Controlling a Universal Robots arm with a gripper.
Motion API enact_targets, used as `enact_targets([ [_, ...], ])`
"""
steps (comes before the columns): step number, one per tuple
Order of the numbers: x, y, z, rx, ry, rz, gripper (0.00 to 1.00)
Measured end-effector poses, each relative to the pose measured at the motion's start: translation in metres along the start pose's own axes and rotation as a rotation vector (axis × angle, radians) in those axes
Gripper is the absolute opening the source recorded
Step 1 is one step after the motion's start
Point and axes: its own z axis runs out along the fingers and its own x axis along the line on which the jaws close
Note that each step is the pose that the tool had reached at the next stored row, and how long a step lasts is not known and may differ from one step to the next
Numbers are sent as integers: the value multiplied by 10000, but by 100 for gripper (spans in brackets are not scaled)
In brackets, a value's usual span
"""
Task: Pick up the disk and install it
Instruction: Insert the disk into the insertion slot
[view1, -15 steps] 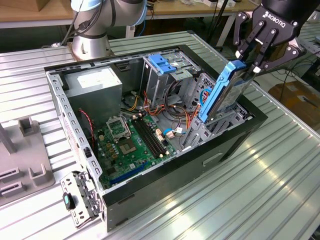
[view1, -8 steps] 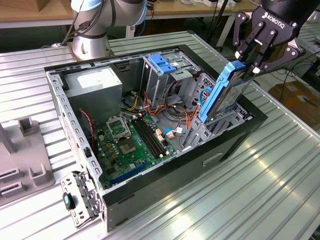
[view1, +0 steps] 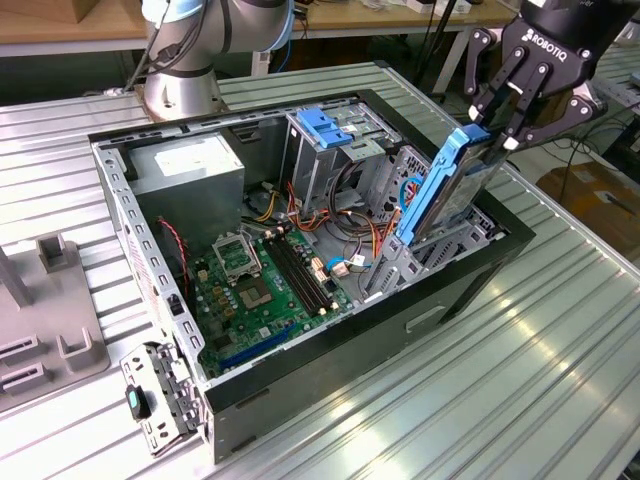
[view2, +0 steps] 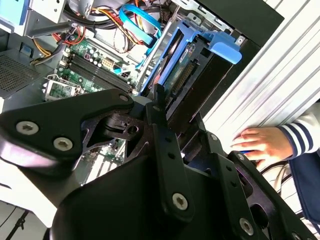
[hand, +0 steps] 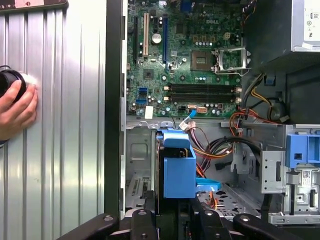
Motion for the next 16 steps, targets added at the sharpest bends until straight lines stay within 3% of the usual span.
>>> enact_targets([
  [2,2,0,73,0,1,0,35],
  [4,6,-1,263,0,1,0,35],
  [7,11,-2,432,0,1,0,35],
  [11,13,-2,550,0,1,0,35],
  [16,16,-2,651,0,0,0,35],
])
